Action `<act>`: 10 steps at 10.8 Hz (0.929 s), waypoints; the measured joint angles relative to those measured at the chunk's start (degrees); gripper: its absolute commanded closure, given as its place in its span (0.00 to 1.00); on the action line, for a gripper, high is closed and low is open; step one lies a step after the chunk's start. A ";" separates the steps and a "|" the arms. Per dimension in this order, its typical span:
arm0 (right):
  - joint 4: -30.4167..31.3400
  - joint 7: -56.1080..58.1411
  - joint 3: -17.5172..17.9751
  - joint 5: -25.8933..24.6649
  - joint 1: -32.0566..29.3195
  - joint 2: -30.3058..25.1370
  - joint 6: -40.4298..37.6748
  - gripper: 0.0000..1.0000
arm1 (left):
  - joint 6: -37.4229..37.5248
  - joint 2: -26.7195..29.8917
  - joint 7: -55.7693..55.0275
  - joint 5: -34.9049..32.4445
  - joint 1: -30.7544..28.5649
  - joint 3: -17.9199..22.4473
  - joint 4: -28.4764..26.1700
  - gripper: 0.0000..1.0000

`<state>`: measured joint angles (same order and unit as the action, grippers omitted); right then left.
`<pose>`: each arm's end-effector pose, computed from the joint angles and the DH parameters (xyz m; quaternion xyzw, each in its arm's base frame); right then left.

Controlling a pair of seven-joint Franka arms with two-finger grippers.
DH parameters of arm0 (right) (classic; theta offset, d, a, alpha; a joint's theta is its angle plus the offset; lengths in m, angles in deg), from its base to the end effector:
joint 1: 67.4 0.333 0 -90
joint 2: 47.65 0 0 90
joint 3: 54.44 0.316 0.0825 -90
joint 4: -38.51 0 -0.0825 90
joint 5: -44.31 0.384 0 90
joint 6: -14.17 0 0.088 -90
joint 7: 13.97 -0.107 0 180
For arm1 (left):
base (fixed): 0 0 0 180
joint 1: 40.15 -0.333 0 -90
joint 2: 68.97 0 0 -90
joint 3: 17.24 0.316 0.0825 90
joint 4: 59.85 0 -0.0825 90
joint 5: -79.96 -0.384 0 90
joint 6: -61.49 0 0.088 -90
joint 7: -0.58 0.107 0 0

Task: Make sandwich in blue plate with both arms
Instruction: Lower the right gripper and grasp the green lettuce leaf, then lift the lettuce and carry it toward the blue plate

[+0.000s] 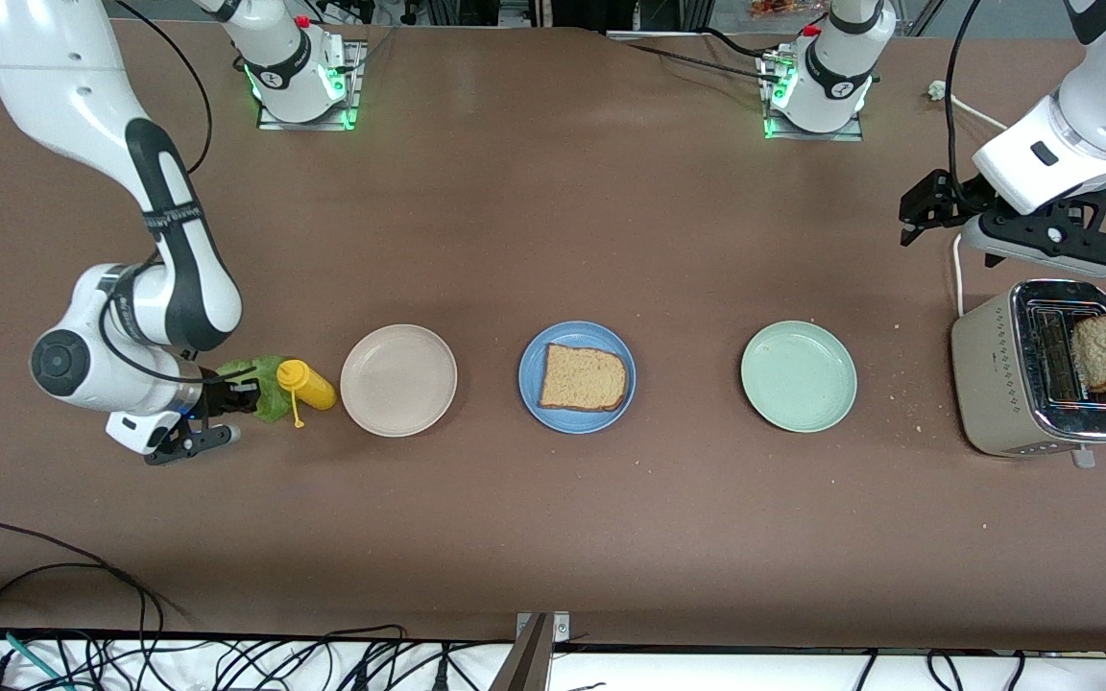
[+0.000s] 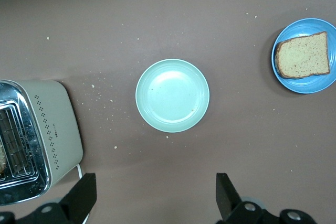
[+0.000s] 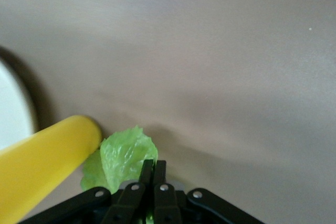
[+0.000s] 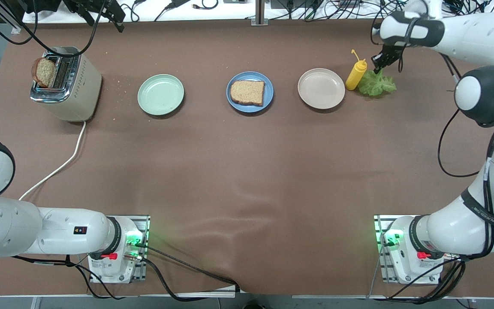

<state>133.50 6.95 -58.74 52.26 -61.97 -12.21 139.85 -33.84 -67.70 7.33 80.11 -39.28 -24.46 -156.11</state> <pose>0.6750 0.0237 0.2435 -0.9866 -0.1549 0.0338 0.0390 0.5482 -0.0789 0.5930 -0.9916 0.1290 -0.0029 0.0001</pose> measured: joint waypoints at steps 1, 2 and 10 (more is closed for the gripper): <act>-0.03 0.00 0.24 0.05 0.00 -2.27 -3.10 1.00 | 0.08 -0.01 0.00 0.00 0.00 -0.01 0.00 0.00; -0.04 -0.01 0.25 0.07 -0.05 -4.32 -5.95 1.00 | 0.24 -0.01 0.00 0.00 0.00 -0.01 -0.01 0.00; -0.19 0.04 0.25 0.08 -0.28 -13.82 -18.17 1.00 | 0.54 -0.01 0.00 0.00 0.00 -0.01 0.00 0.00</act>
<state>133.31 6.99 -58.49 52.34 -62.25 -26.03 121.68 -33.30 -67.71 7.33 80.11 -39.28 -24.47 -156.11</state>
